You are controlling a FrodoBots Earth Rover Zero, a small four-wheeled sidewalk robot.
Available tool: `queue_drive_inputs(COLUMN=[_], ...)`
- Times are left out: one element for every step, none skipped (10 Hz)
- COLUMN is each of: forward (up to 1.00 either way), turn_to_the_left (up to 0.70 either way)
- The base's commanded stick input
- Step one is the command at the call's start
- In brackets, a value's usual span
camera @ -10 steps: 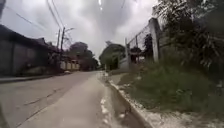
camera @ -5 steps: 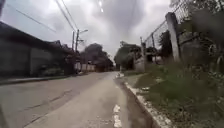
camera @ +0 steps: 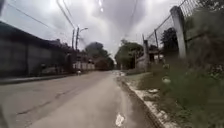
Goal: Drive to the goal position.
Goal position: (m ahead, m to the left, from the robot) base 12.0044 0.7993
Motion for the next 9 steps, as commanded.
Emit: queue_drive_inputs(forward=[0.70,0.70,0.70,0.70,0.70,0.70,0.70,0.70,0.70], turn_to_the_left=[0.00,0.00,0.00,0.00,0.00,-0.11,-0.29,-0.35,-0.35])
